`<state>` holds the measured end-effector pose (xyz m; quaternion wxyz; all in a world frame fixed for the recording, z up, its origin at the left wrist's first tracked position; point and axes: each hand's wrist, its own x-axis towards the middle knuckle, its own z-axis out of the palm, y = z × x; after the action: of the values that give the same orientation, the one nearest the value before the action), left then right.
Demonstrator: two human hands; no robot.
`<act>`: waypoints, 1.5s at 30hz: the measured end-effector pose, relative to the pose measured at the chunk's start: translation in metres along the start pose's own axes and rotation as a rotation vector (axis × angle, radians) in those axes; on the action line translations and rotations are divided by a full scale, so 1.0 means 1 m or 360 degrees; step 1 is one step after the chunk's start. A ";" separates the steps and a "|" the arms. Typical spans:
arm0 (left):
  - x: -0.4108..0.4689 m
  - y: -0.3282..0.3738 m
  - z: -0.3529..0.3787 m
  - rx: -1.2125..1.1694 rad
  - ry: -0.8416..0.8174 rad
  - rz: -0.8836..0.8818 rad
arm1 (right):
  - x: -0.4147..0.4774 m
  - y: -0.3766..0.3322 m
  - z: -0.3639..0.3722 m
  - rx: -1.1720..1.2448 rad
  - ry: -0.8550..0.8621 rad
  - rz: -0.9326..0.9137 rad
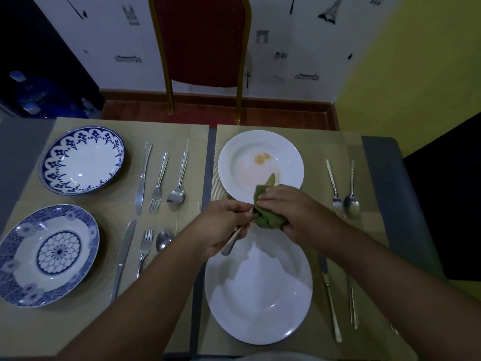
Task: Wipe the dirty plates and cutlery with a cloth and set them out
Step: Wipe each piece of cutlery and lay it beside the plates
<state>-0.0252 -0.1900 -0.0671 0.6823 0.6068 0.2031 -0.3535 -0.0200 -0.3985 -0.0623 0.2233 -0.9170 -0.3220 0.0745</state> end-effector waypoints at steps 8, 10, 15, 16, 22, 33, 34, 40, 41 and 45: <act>-0.004 -0.010 -0.005 0.0117 -0.0116 0.0020 | -0.003 -0.004 0.004 -0.0064 0.0007 -0.0029; -0.006 -0.013 -0.009 0.0166 -0.0149 -0.0031 | -0.001 0.006 -0.001 -0.0040 0.0057 0.0150; -0.005 -0.015 -0.009 -0.0164 -0.0101 -0.0229 | -0.009 0.019 -0.014 0.0062 0.0237 0.0590; -0.003 -0.014 -0.008 -0.0215 -0.0095 -0.0238 | -0.013 0.017 -0.015 0.0086 0.0255 0.0608; -0.001 -0.010 -0.008 0.0251 0.0098 -0.0088 | -0.031 -0.003 -0.011 0.0317 0.0334 0.0689; -0.021 0.016 0.018 -0.0127 -0.0188 0.0117 | -0.044 -0.002 -0.009 0.0425 0.0441 0.0688; -0.021 0.015 0.022 -0.0104 -0.0149 0.0157 | -0.045 -0.002 -0.009 0.0426 0.0445 0.0685; -0.015 0.007 0.035 -0.0332 -0.0165 0.0093 | -0.055 0.001 -0.009 0.0457 0.0464 0.0705; -0.014 0.004 0.036 -0.0384 -0.0159 0.0077 | -0.057 0.001 -0.009 0.0467 0.0470 0.0706; -0.011 -0.001 0.044 -0.0413 -0.0135 -0.0002 | -0.066 0.005 -0.009 0.0478 0.0460 0.0759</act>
<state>-0.0400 -0.2297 -0.0520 0.7628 0.4978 0.2186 -0.3501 -0.0659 -0.4465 -0.0567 0.3760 -0.9245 -0.0481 0.0405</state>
